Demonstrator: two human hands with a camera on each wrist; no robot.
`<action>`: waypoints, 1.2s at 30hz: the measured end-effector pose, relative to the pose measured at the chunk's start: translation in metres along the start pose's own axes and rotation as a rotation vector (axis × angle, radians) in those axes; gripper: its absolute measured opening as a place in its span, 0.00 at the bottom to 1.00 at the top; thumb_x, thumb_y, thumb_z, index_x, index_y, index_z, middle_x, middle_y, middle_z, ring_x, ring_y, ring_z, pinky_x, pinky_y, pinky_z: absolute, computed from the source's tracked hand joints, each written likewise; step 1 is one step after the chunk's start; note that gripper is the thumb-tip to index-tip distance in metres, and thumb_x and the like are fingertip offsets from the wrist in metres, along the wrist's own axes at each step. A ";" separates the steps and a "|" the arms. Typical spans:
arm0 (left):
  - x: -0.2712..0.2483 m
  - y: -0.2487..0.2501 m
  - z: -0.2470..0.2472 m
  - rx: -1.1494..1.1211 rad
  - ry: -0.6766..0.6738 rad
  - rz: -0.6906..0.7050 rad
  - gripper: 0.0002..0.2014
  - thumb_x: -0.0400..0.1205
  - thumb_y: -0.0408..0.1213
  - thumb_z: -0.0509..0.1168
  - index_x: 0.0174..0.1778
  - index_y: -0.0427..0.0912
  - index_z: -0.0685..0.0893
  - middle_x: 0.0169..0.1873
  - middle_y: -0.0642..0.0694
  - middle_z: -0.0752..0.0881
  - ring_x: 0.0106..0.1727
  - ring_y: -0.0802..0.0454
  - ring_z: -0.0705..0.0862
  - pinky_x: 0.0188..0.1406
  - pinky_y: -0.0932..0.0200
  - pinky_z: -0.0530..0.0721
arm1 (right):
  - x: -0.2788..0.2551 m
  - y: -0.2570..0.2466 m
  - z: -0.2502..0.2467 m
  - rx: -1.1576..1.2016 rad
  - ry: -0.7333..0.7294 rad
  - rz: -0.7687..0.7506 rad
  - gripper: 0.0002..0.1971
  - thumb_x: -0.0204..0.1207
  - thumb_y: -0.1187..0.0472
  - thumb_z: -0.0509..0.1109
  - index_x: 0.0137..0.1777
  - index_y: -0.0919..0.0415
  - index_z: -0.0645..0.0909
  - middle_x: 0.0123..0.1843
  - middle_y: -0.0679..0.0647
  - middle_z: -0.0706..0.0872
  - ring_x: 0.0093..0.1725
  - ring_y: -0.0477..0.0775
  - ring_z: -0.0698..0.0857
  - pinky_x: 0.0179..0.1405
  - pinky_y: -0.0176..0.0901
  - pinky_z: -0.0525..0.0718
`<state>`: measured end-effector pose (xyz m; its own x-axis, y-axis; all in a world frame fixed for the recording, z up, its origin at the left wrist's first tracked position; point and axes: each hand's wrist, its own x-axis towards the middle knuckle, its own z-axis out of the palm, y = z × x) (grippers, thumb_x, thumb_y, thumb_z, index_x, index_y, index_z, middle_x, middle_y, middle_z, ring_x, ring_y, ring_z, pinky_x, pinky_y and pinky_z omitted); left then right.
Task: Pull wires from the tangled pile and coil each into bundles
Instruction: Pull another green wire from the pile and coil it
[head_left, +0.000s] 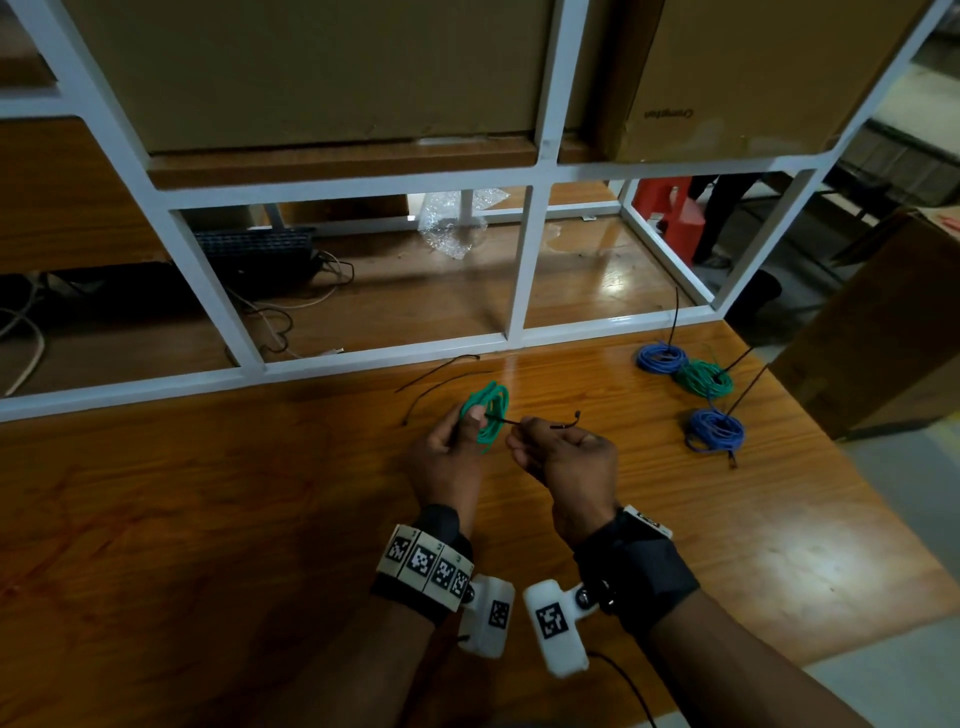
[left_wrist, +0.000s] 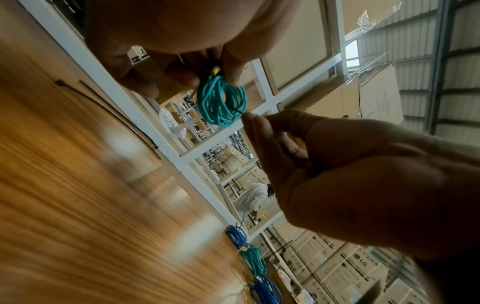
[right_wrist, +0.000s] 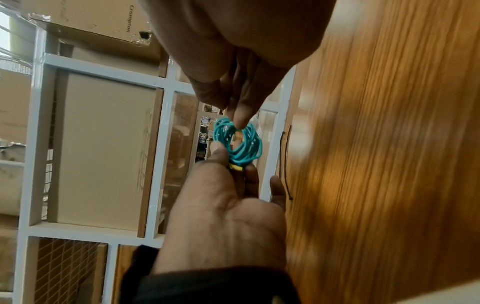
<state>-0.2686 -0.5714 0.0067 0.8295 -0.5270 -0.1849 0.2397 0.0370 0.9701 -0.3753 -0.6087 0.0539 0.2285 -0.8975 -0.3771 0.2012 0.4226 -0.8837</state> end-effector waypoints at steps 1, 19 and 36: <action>-0.001 0.000 0.003 -0.020 -0.022 -0.003 0.12 0.82 0.43 0.73 0.59 0.46 0.90 0.41 0.61 0.91 0.43 0.69 0.89 0.39 0.69 0.85 | -0.001 0.001 0.001 0.016 -0.009 0.015 0.07 0.80 0.67 0.78 0.49 0.74 0.89 0.45 0.68 0.94 0.49 0.63 0.95 0.46 0.44 0.93; 0.002 0.032 -0.002 0.039 -0.016 0.099 0.45 0.79 0.46 0.76 0.87 0.58 0.55 0.50 0.54 0.88 0.43 0.69 0.89 0.47 0.58 0.88 | -0.006 -0.015 -0.026 -0.239 -0.259 -0.166 0.21 0.78 0.59 0.81 0.70 0.55 0.84 0.51 0.58 0.95 0.51 0.58 0.94 0.46 0.52 0.93; -0.006 0.035 -0.012 0.368 -0.117 0.204 0.16 0.80 0.54 0.71 0.61 0.53 0.90 0.48 0.58 0.93 0.47 0.65 0.90 0.50 0.50 0.92 | -0.012 -0.041 -0.045 -0.505 -0.223 -0.651 0.17 0.75 0.64 0.83 0.63 0.57 0.88 0.45 0.45 0.95 0.48 0.43 0.94 0.44 0.34 0.90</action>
<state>-0.2590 -0.5565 0.0403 0.7734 -0.6337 0.0151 -0.1366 -0.1433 0.9802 -0.4288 -0.6212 0.0825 0.4074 -0.8738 0.2655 -0.0797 -0.3236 -0.9428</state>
